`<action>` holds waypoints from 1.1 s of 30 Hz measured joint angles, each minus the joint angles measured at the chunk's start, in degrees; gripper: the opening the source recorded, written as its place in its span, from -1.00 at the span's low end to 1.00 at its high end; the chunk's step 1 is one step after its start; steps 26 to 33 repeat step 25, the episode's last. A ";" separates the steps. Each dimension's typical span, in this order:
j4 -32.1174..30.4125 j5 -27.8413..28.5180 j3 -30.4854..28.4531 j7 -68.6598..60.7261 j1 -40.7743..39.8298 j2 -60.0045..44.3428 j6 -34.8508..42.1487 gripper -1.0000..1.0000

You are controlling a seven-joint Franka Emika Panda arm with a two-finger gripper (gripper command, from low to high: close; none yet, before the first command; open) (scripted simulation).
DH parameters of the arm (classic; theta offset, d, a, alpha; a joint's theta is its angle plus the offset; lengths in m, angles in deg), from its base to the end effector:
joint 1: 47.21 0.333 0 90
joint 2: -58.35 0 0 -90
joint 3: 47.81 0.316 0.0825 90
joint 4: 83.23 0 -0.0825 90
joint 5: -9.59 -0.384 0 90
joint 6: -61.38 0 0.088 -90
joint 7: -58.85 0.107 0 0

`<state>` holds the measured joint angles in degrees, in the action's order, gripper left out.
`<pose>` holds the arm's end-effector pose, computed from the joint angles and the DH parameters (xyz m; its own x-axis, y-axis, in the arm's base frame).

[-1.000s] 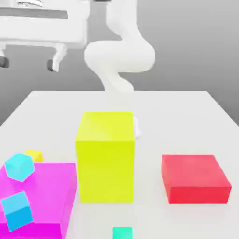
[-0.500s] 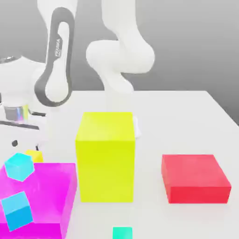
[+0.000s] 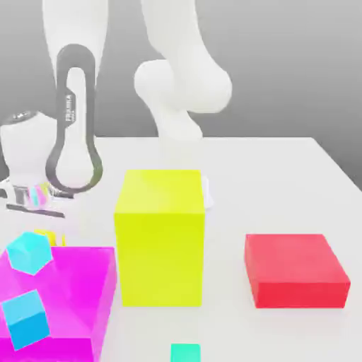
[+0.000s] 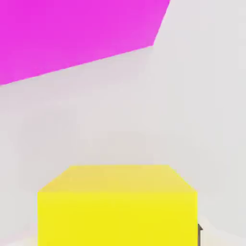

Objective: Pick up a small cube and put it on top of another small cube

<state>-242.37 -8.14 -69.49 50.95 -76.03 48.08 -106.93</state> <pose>0.2160 -0.3072 0.1640 0.5051 -0.8630 0.0033 -0.8630 -0.5051 0.0037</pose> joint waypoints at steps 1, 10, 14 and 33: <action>-0.47 3.56 -1.84 2.63 0.99 1.86 1.21 -1.00; 6.55 16.92 -1.72 22.40 -1.74 12.71 17.02 -1.00; 12.17 19.01 2.01 28.73 1.98 16.83 26.89 -1.00; 12.53 18.38 6.16 29.31 6.05 12.46 23.88 1.00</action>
